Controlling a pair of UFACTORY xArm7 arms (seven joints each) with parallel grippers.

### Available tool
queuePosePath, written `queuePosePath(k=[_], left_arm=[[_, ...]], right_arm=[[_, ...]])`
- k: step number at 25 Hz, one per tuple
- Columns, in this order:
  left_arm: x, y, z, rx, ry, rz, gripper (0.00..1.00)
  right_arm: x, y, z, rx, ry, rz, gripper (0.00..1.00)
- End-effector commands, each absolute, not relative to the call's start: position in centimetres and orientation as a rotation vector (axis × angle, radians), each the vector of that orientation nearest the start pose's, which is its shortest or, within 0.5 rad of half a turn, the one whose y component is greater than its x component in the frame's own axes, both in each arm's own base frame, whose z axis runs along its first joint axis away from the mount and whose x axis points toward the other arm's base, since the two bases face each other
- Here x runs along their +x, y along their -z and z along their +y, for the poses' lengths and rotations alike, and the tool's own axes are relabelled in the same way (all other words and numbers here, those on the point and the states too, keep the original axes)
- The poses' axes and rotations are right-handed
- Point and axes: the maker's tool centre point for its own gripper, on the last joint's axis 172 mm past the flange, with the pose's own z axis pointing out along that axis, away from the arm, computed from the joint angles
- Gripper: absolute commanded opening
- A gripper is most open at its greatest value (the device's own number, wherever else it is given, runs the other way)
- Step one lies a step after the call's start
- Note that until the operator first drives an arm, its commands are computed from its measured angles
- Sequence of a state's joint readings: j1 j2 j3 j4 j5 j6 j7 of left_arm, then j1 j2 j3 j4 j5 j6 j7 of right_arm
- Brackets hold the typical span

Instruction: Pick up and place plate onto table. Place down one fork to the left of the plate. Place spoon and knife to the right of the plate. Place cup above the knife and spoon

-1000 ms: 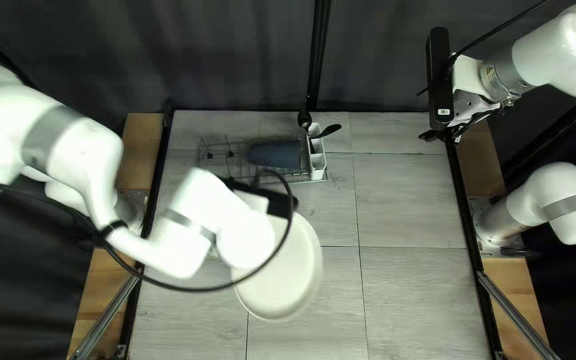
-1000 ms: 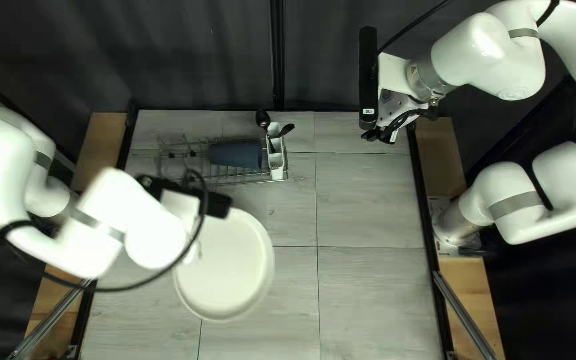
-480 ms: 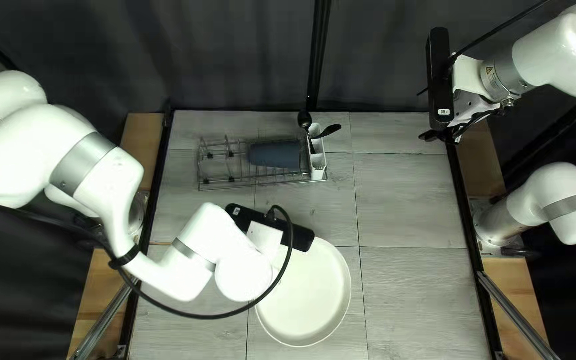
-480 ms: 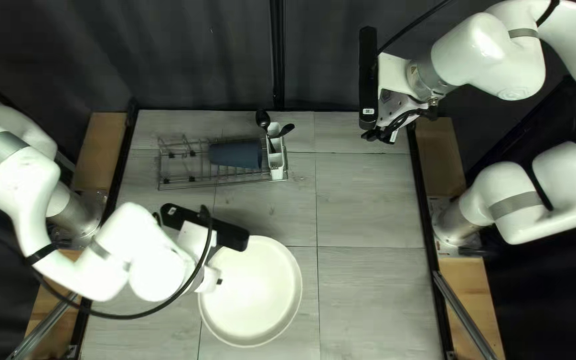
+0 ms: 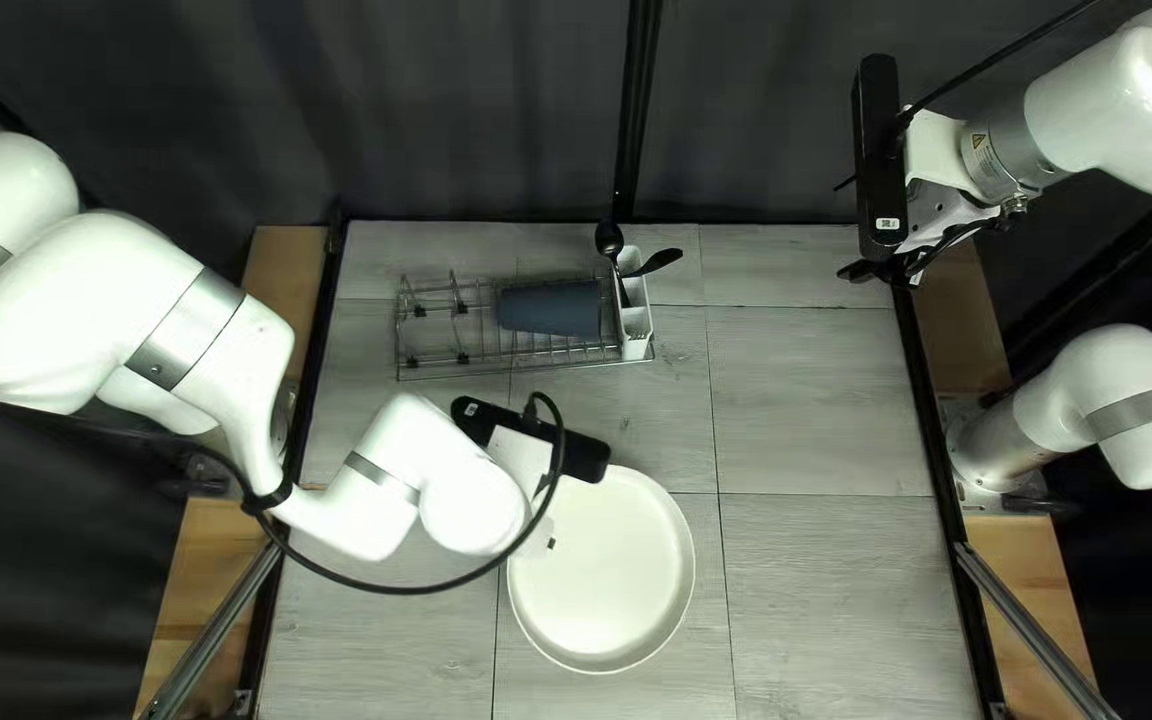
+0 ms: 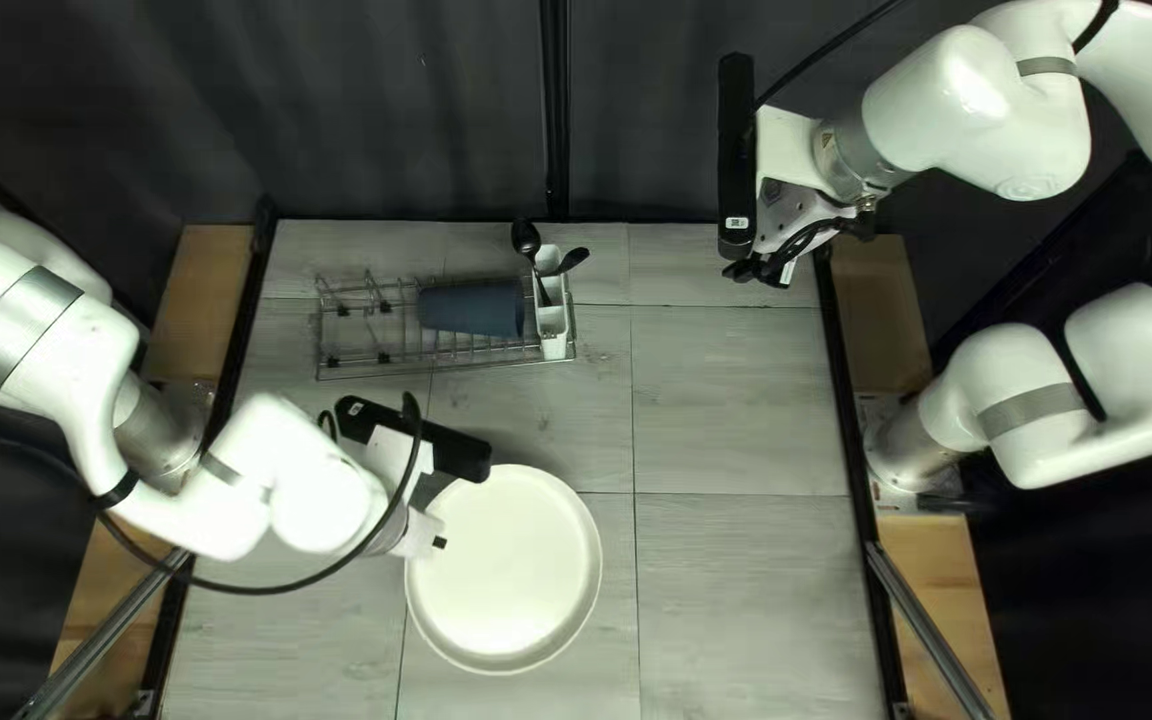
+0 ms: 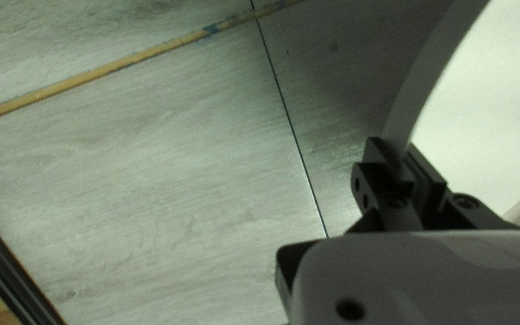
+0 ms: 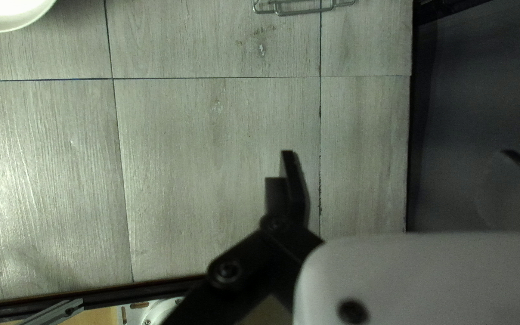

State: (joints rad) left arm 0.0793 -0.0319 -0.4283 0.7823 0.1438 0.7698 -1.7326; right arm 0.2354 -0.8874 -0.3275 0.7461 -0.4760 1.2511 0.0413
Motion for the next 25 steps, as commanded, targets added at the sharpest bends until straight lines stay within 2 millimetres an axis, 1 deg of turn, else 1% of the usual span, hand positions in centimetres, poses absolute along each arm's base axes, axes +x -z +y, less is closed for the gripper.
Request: queuePosePath(k=[1, 4, 8, 14, 15, 16, 17, 18, 19, 22, 24, 25], left_arm=[[41.3, -10.6, -12.1, -2.531, 0.224, -1.859, 0.0], [41.3, -9.8, -11.9, -2.549, 0.232, -1.861, 0.0], [41.6, -8.1, -11.4, -2.589, 0.241, -1.873, 0.04], [41.9, -6.6, -11.0, -2.613, 0.237, -1.892, 0.07], [41.8, -6.1, -10.9, -2.618, 0.233, -1.897, 0.07], [41.7, -5.7, -10.8, -2.621, 0.23, -1.901, 0.09], [41.7, -5.5, -10.8, -2.623, 0.228, -1.904, 0.38], [41.5, -5.3, -10.7, -2.627, 0.223, -1.908, 0.63], [41.5, -5.3, -10.7, -2.628, 0.22, -1.909, 1.0], [41.1, -5.5, -10.3, -2.631, 0.206, -1.908, 1.0], [40.5, -6.5, -9.5, -2.62, 0.191, -1.896, 1.0], [39.9, -7.7, -8.6, -2.603, 0.17, -1.89, 1.0]], right_arm=[[31.9, -35.7, -12.5, -3.299, 0.601, -0.01, 1.0], [31.9, -35.7, -12.5, -3.299, 0.601, -0.01, 1.0], [31.9, -35.7, -12.5, -3.299, 0.601, -0.01, 1.0], [31.9, -35.7, -12.5, -3.299, 0.601, -0.01, 1.0], [31.9, -35.7, -12.5, -3.299, 0.601, -0.01, 1.0], [31.9, -35.7, -12.5, -3.299, 0.601, -0.01, 1.0], [31.9, -35.7, -12.5, -3.299, 0.601, -0.01, 1.0], [31.9, -35.7, -12.5, -3.299, 0.601, -0.01, 1.0], [31.9, -35.7, -12.5, -3.299, 0.601, -0.01, 1.0], [31.9, -35.7, -12.5, -3.299, 0.601, -0.01, 1.0], [31.9, -35.7, -12.5, -3.299, 0.601, -0.01, 1.0], [31.9, -35.7, -12.5, -3.299, 0.601, -0.01, 1.0]])
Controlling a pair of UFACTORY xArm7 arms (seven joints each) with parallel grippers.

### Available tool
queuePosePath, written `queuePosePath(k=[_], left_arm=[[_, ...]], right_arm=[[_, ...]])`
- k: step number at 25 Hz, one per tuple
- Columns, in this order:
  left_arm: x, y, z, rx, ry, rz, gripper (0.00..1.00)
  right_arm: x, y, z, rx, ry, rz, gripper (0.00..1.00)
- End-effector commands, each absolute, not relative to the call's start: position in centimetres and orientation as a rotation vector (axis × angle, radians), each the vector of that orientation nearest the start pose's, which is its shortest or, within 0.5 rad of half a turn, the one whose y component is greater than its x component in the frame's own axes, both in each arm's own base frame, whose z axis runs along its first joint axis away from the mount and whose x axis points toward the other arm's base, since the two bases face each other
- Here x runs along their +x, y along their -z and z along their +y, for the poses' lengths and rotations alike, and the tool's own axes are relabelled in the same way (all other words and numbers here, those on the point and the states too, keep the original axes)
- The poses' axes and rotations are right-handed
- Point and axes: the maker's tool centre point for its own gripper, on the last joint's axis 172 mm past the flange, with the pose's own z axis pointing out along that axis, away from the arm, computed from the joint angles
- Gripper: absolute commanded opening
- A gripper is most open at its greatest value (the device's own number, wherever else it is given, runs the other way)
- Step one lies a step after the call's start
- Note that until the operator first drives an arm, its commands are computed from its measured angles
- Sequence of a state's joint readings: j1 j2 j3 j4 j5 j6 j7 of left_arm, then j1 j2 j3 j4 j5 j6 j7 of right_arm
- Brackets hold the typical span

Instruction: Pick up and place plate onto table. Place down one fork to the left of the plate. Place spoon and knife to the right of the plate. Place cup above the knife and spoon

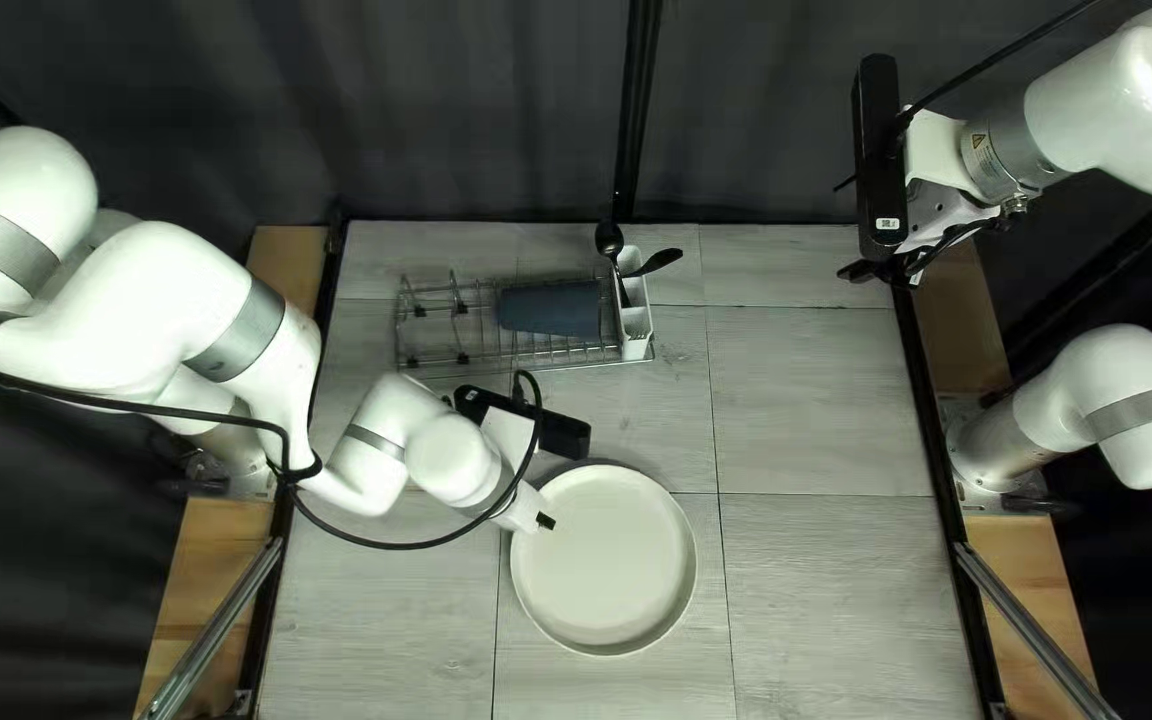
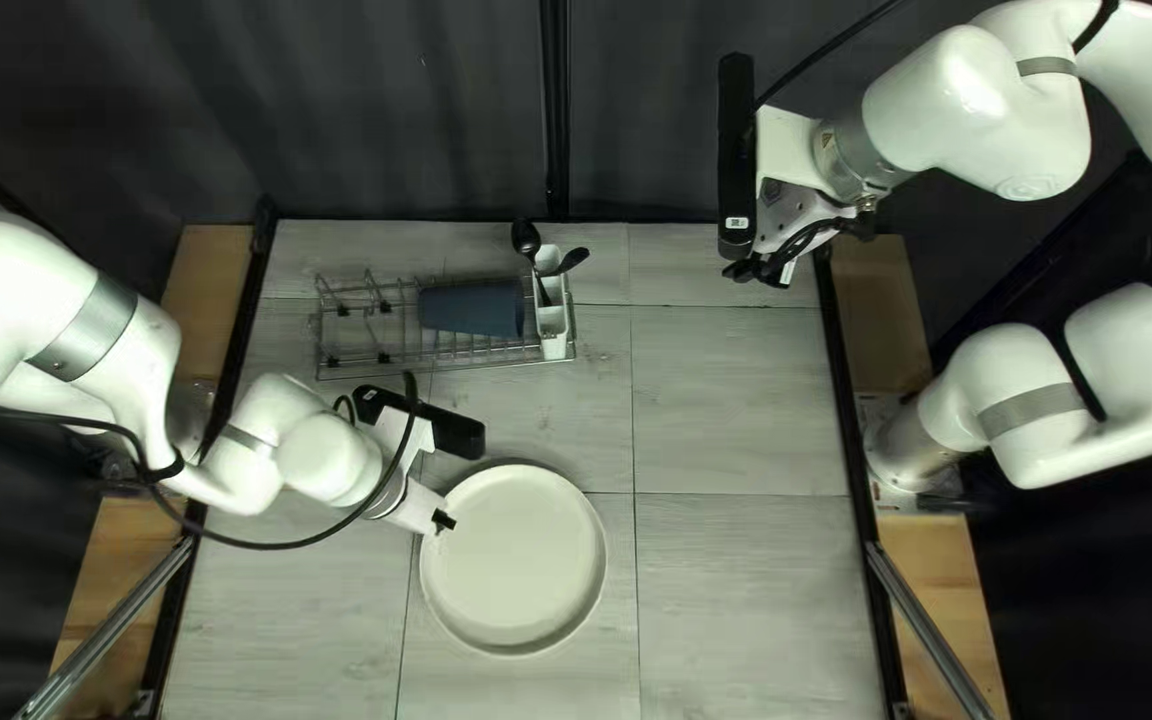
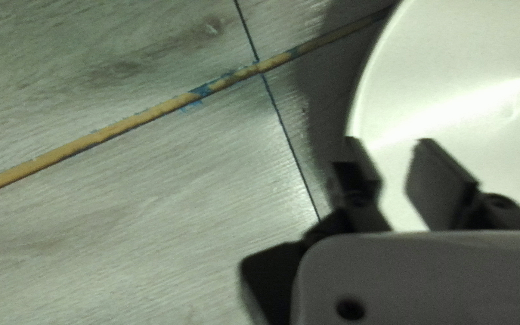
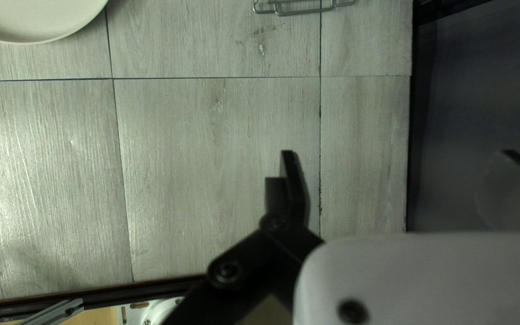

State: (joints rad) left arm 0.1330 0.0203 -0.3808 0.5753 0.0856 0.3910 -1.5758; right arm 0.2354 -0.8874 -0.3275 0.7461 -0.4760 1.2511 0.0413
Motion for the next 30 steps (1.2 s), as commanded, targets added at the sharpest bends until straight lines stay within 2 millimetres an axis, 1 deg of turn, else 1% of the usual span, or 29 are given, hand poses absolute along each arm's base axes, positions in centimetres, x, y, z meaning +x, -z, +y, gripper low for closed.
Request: queuePosePath(k=[1, 2, 3, 4, 5, 6, 16, 17, 18, 19, 20, 21, 22, 23, 24, 25, 30], left_arm=[[39.1, -9.1, -7.7, -2.587, 0.144, -1.889, 1.0], [38.7, -10.2, -7.3, -2.578, 0.127, -1.885, 1.0], [37.8, -12.4, -6.5, -2.558, 0.102, -1.864, 1.0], [37.6, -13.2, -6.3, -2.55, 0.094, -1.853, 1.0], [36.9, -15.5, -5.7, -2.534, 0.084, -1.816, 1.0], [36.5, -17.2, -5.3, -2.518, 0.078, -1.812, 1.0], [36.5, -17.2, -5.3, -2.518, 0.078, -1.812, 1.0], [36.1, -17.4, -5.0, -2.517, 0.06, -1.829, 1.0], [34.7, -19.3, -4.1, -2.54, 0.042, -1.795, 1.0], [33.8, -20.7, -3.4, -2.556, 0.041, -1.76, 1.0], [32.7, -22.3, -2.3, -2.588, 0.035, -1.682, 1.0], [31.5, -23.6, -1.1, -2.617, 0.003, -1.575, 1.0], [30.5, -24.3, -0.2, -2.633, -0.02, -1.497, 1.0], [27.8, -26.0, 1.7, -2.657, -0.055, -1.329, 1.0], [27.0, -26.5, 2.2, -2.667, -0.067, -1.26, 1.0], [24.6, -28.2, 2.6, -2.702, -0.067, -1.152, 1.0], [24.6, -28.2, 2.6, -2.702, -0.067, -1.152, 1.0]], right_arm=[[31.9, -35.7, -12.5, -3.299, 0.601, -0.01, 1.0], [31.9, -35.7, -12.5, -3.299, 0.601, -0.01, 1.0], [31.9, -35.7, -12.5, -3.299, 0.601, -0.01, 1.0], [31.9, -35.7, -12.5, -3.299, 0.601, -0.01, 1.0], [31.9, -35.7, -12.5, -3.299, 0.601, -0.01, 1.0], [31.9, -35.7, -12.5, -3.299, 0.601, -0.01, 1.0], [31.9, -35.7, -12.5, -3.299, 0.601, -0.01, 1.0], [31.9, -35.7, -12.5, -3.299, 0.601, -0.01, 1.0], [31.9, -35.7, -12.5, -3.299, 0.601, -0.01, 1.0], [31.9, -35.7, -12.5, -3.299, 0.601, -0.01, 1.0], [31.9, -35.7, -12.5, -3.299, 0.601, -0.01, 1.0], [31.9, -35.7, -12.5, -3.299, 0.601, -0.01, 1.0], [31.9, -35.7, -12.5, -3.299, 0.601, -0.01, 1.0], [31.9, -35.7, -12.5, -3.299, 0.601, -0.01, 1.0], [31.9, -35.7, -12.5, -3.299, 0.601, -0.01, 1.0], [31.9, -35.7, -12.5, -3.299, 0.601, -0.01, 1.0], [31.9, -35.7, -12.5, -3.299, 0.601, -0.01, 1.0]])
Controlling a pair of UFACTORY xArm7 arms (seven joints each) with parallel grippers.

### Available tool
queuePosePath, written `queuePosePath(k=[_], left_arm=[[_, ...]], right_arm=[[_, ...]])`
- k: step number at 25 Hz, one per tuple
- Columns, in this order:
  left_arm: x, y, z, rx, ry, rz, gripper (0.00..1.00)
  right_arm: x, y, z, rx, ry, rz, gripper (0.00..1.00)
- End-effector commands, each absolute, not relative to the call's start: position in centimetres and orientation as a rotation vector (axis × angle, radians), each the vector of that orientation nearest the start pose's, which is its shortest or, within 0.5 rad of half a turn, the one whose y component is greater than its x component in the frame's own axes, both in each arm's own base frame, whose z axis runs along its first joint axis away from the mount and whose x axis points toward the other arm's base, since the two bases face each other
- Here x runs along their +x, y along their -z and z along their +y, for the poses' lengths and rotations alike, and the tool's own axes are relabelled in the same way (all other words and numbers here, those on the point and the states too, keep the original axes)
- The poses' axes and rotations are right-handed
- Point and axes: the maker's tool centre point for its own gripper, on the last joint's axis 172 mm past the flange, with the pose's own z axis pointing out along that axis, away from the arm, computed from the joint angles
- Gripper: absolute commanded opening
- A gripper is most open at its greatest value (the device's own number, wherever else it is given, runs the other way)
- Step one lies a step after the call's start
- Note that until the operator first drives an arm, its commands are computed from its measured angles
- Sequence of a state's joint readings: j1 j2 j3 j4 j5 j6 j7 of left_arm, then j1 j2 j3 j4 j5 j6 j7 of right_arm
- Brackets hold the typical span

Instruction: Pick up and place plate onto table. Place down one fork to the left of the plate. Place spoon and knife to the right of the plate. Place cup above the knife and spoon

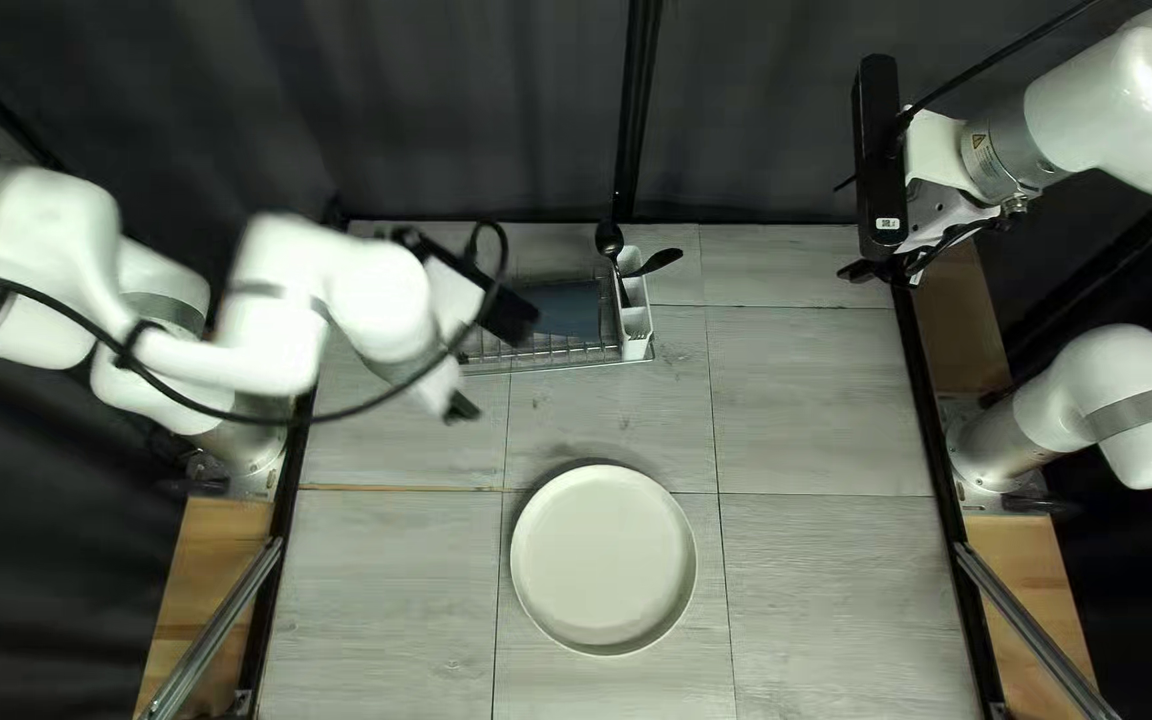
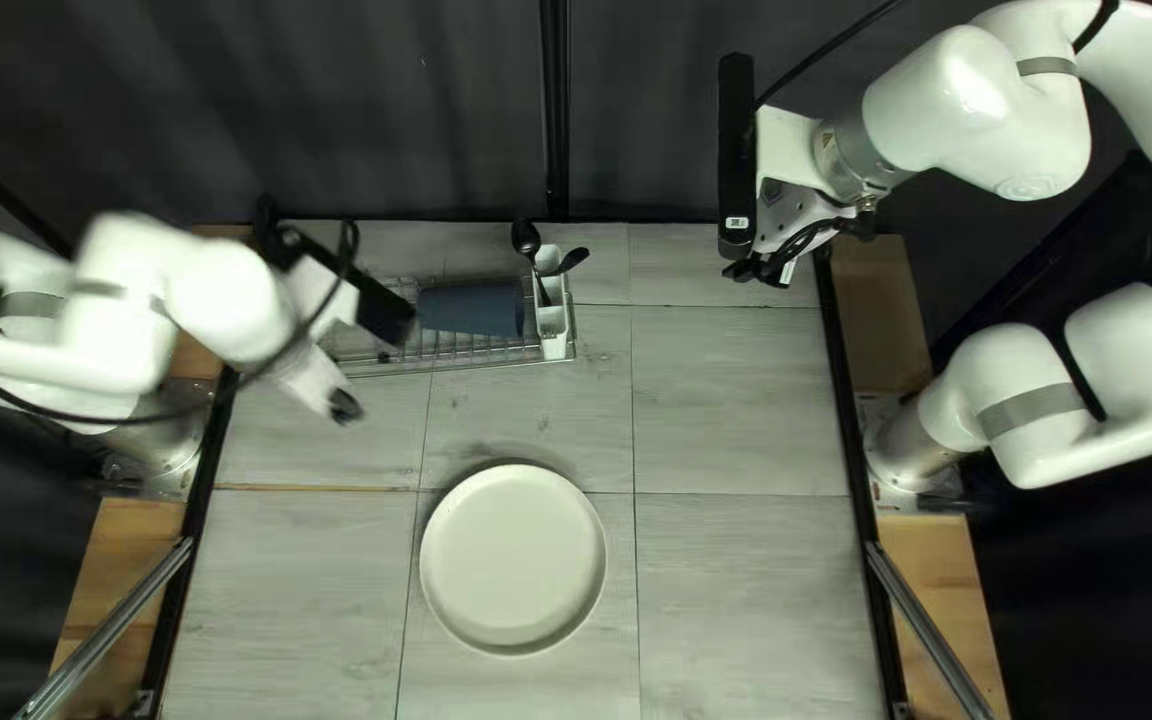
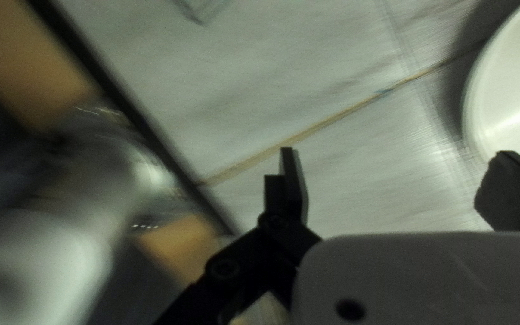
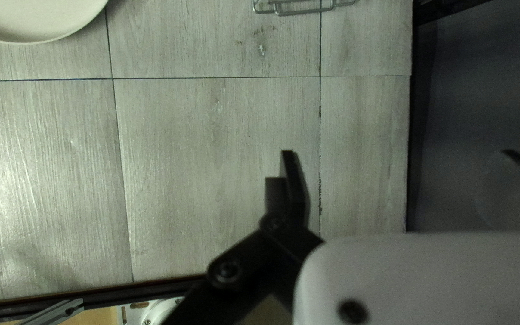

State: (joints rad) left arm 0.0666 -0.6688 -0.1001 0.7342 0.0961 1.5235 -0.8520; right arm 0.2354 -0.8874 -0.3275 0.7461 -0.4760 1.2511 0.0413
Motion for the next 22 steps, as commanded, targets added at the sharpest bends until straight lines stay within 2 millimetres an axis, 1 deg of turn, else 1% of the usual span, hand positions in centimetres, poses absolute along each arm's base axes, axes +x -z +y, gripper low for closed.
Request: queuePosePath(k=[1, 3, 4, 6, 7, 8, 9, 10, 11, 12, 22], left_arm=[[24.6, -28.2, 2.6, -2.702, -0.067, -1.152, 1.0], [24.6, -28.2, 2.6, -2.702, -0.067, -1.152, 1.0], [24.2, -28.0, 2.6, -2.712, -0.068, -1.171, 1.0], [22.5, -29.3, 3.3, -2.747, 0.001, -1.066, 1.0], [22.1, -29.6, 3.6, -2.76, 0.026, -1.029, 1.0], [20.3, -31.3, 4.4, -2.786, 0.075, -0.947, 1.0], [19.8, -31.8, 4.6, -2.795, 0.101, -0.911, 1.0], [18.4, -33.8, 5.0, -2.805, 0.162, -0.829, 1.0], [17.6, -35.2, 5.0, -2.806, 0.21, -0.77, 1.0], [17.3, -35.8, 5.0, -2.806, 0.239, -0.733, 1.0], [17.3, -35.8, 5.0, -2.806, 0.239, -0.733, 1.0]], right_arm=[[31.9, -35.7, -12.5, -3.299, 0.601, -0.01, 1.0], [31.9, -35.7, -12.5, -3.299, 0.601, -0.01, 1.0], [31.9, -35.7, -12.5, -3.299, 0.601, -0.01, 1.0], [31.9, -35.7, -12.5, -3.299, 0.601, -0.01, 1.0], [31.9, -35.7, -12.5, -3.299, 0.601, -0.01, 1.0], [31.9, -35.7, -12.5, -3.299, 0.601, -0.01, 1.0], [31.9, -35.7, -12.5, -3.299, 0.601, -0.01, 1.0], [31.9, -35.7, -12.5, -3.299, 0.601, -0.01, 1.0], [31.9, -35.7, -12.5, -3.299, 0.601, -0.01, 1.0], [31.9, -35.7, -12.5, -3.299, 0.601, -0.01, 1.0], [31.9, -35.7, -12.5, -3.299, 0.601, -0.01, 1.0]])
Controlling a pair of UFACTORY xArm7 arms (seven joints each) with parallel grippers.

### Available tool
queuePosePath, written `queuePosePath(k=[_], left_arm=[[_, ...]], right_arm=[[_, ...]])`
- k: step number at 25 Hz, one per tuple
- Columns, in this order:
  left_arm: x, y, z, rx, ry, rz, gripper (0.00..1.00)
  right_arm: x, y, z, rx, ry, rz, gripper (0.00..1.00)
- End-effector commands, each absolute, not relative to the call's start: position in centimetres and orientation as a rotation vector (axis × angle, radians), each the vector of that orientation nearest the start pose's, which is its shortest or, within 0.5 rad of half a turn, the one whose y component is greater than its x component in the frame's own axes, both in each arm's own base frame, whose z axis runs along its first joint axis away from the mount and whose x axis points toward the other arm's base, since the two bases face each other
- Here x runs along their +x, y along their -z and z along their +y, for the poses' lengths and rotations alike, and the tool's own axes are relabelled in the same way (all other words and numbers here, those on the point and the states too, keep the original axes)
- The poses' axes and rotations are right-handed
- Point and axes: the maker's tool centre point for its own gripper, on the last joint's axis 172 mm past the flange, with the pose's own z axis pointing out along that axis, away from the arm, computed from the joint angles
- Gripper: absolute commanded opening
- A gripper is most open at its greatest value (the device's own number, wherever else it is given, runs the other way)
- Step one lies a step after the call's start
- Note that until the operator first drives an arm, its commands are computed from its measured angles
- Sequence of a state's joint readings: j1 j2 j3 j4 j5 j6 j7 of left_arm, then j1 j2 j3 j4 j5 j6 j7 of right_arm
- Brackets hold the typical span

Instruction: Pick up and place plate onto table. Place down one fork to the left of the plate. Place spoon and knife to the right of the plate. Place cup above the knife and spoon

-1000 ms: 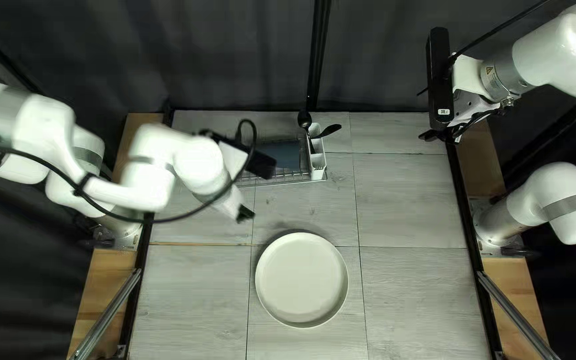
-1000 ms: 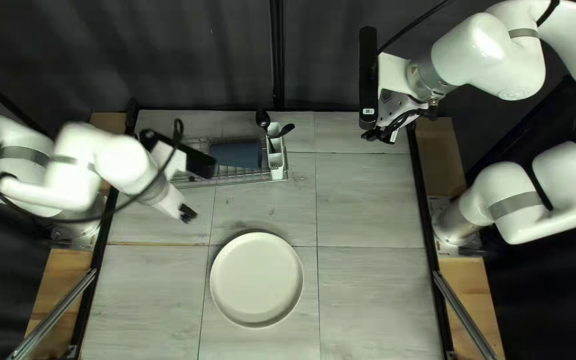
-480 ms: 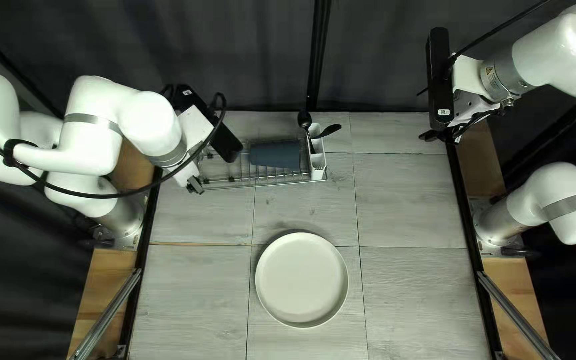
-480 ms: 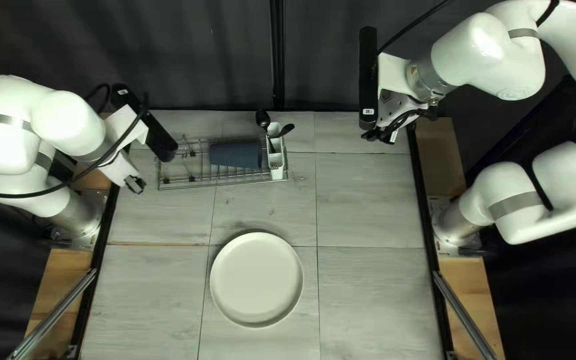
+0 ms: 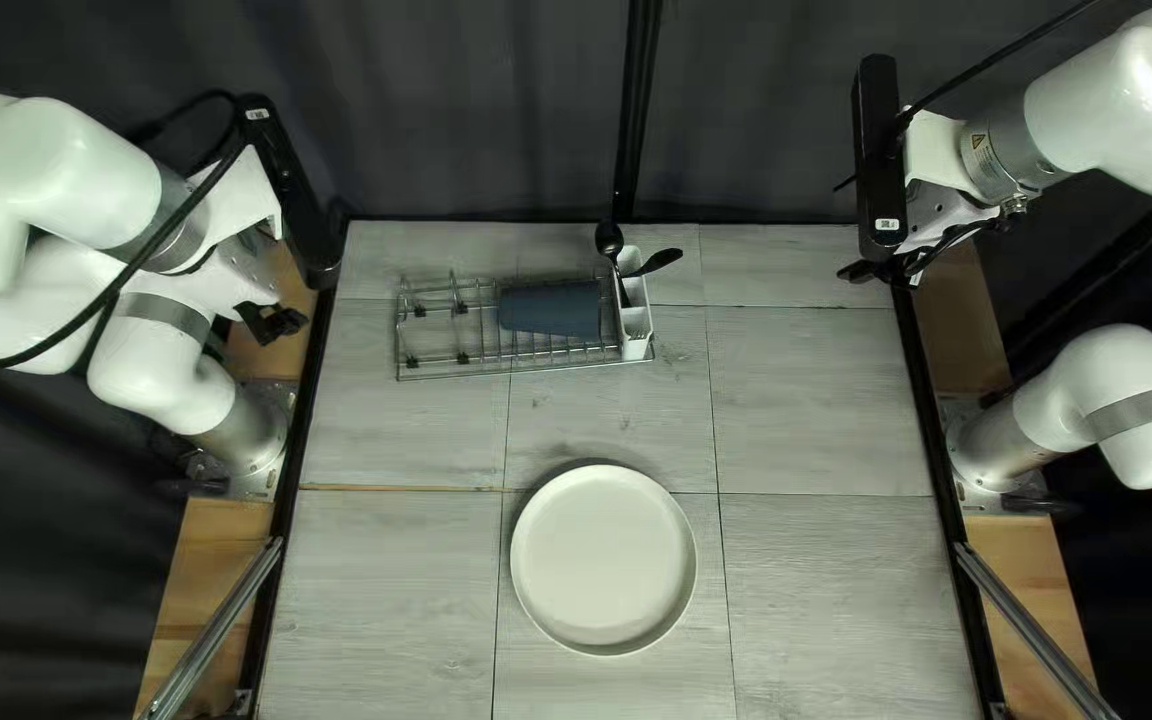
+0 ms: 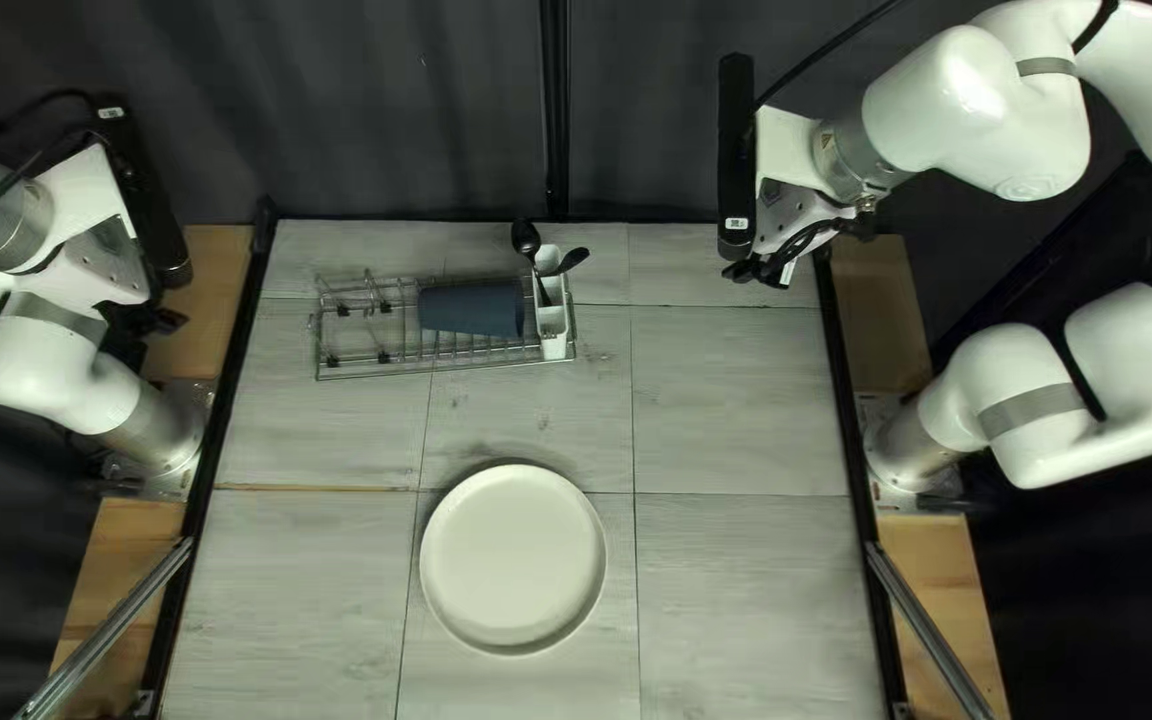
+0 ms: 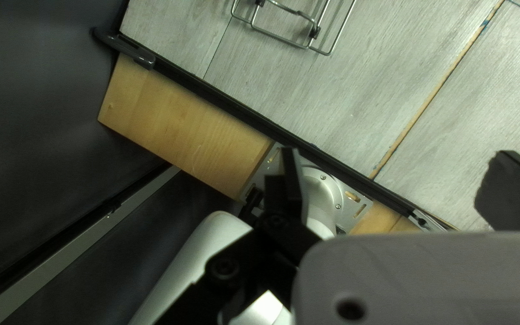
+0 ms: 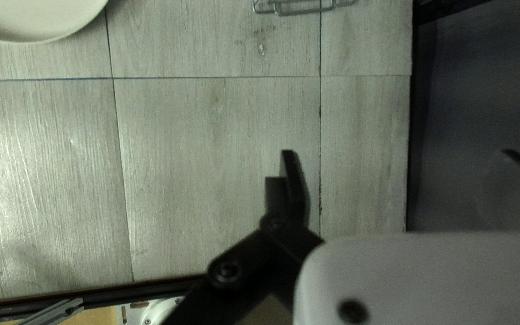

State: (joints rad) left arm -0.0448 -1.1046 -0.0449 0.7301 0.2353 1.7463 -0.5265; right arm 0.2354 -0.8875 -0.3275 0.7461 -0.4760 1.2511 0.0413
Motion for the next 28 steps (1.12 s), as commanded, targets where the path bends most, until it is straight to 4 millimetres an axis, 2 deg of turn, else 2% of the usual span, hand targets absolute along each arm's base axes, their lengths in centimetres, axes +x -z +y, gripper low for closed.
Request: queuePosePath(k=[1, 9, 14, 16, 18, 28], left_arm=[[17.3, -35.8, 5.0, -2.806, 0.239, -0.733, 1.0], [17.3, -35.8, 5.0, -2.806, 0.239, -0.733, 1.0], [17.3, -35.8, 5.0, -2.806, 0.239, -0.733, 1.0], [17.3, -35.8, 5.0, -2.806, 0.239, -0.733, 1.0], [17.3, -35.8, 5.0, -2.806, 0.239, -0.733, 1.0], [17.3, -35.8, 5.0, -2.806, 0.239, -0.733, 1.0]], right_arm=[[31.9, -35.7, -12.5, -3.299, 0.601, -0.01, 1.0], [31.8, -35.6, -12.4, -3.317, 0.602, -0.039, 1.0], [32.4, -34.2, -16.5, -3.355, 0.555, -0.074, 1.0], [33.7, -33.1, -18.0, -3.371, 0.524, -0.099, 1.0], [35.2, -31.6, -18.6, -3.388, 0.482, -0.144, 1.0], [41.1, -24.7, -19.5, -3.482, 0.366, -0.379, 1.0]])
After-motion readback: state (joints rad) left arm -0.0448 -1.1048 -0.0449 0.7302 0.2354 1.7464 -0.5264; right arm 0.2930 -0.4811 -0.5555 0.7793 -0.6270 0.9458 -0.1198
